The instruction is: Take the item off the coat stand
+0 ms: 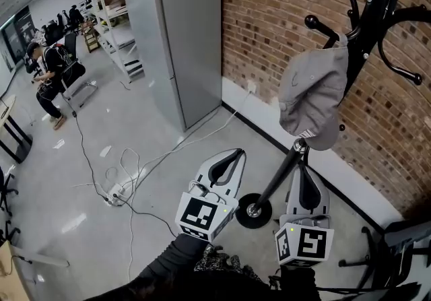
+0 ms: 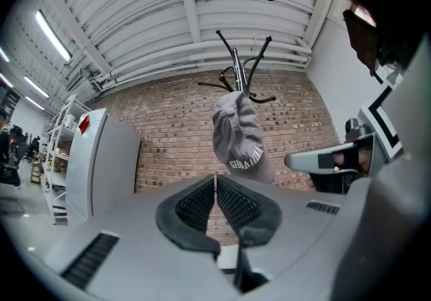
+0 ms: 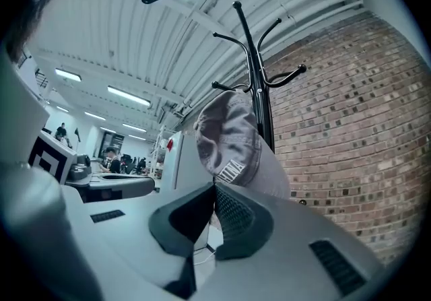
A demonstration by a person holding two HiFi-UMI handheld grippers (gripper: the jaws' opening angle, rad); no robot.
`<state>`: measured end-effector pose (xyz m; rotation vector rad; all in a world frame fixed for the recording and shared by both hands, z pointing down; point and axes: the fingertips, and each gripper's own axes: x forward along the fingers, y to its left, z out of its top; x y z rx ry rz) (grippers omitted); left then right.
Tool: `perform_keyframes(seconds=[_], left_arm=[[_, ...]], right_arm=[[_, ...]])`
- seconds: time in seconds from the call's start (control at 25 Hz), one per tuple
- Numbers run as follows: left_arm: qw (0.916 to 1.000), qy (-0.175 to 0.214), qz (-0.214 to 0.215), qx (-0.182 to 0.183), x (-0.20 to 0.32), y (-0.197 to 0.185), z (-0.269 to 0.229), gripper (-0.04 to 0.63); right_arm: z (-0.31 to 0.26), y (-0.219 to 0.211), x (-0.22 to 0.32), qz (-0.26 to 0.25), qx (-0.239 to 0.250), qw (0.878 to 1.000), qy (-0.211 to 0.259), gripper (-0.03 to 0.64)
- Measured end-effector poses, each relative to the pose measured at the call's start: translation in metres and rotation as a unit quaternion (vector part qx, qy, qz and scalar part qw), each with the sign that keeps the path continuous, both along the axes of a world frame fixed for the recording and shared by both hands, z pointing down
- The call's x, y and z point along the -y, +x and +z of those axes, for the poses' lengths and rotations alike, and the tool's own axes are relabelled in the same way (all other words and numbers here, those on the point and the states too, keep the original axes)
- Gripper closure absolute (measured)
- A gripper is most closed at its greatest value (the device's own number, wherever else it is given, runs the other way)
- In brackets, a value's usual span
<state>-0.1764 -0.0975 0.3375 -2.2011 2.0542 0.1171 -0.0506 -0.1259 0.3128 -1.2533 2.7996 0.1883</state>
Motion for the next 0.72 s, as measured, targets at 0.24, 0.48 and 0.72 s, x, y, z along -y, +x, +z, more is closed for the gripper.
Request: perform_keyframes(seconds=[0.24, 0.48, 0.72], left_arm=[[0.9984, 0.024, 0.051, 0.000, 0.023, -0.015, -0.008, 0.575], [0.9902, 0.025, 0.137, 0.005, 0.041, -0.040, -0.017, 0.575], [0.9757, 0.028, 0.217, 0.006, 0.056, -0.058, -0.026, 0.575]], right_arm=[[-0.011, -0.019, -0.001, 0.040, 0.000, 0.999, 0.030, 0.607], [-0.019, -0.043, -0.002, 0.128, 0.006, 0.991, 0.036, 0.607], [-0.026, -0.060, -0.009, 0.211, 0.003, 0.977, 0.039, 0.607]])
